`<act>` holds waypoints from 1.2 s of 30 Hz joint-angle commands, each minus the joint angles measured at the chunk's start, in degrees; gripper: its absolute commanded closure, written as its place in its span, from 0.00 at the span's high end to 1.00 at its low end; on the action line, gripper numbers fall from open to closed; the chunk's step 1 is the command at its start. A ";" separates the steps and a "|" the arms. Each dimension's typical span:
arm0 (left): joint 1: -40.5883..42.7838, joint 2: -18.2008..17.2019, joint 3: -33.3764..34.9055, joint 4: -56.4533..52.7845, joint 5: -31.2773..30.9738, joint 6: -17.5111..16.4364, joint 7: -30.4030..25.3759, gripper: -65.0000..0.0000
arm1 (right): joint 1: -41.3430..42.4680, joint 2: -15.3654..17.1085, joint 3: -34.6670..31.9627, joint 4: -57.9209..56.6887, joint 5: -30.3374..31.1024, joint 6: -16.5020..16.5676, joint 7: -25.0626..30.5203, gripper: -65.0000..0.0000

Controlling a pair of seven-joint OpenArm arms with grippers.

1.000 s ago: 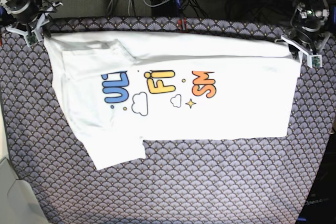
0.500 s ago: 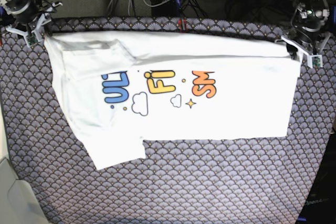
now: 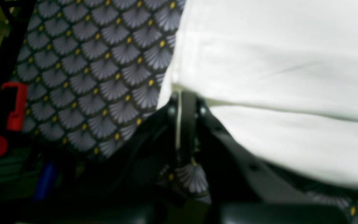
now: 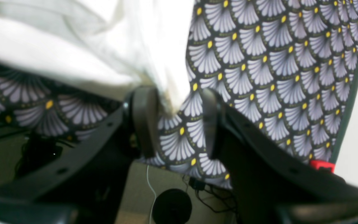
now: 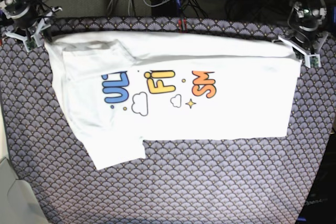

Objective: Fold the T-shirt properly

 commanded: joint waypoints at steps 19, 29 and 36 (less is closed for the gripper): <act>-1.65 -0.62 2.94 -3.68 -0.03 -0.20 -1.37 0.01 | 1.20 1.02 0.67 0.85 -0.26 -0.65 0.80 0.38; -6.05 -0.53 3.82 -7.46 -0.11 -0.20 -1.37 0.01 | 2.26 1.02 0.67 0.76 -0.26 -0.65 0.80 0.38; -12.38 0.53 6.98 -11.95 -0.55 0.15 -1.46 0.01 | 3.05 1.20 0.67 0.50 -0.35 -0.65 0.80 0.38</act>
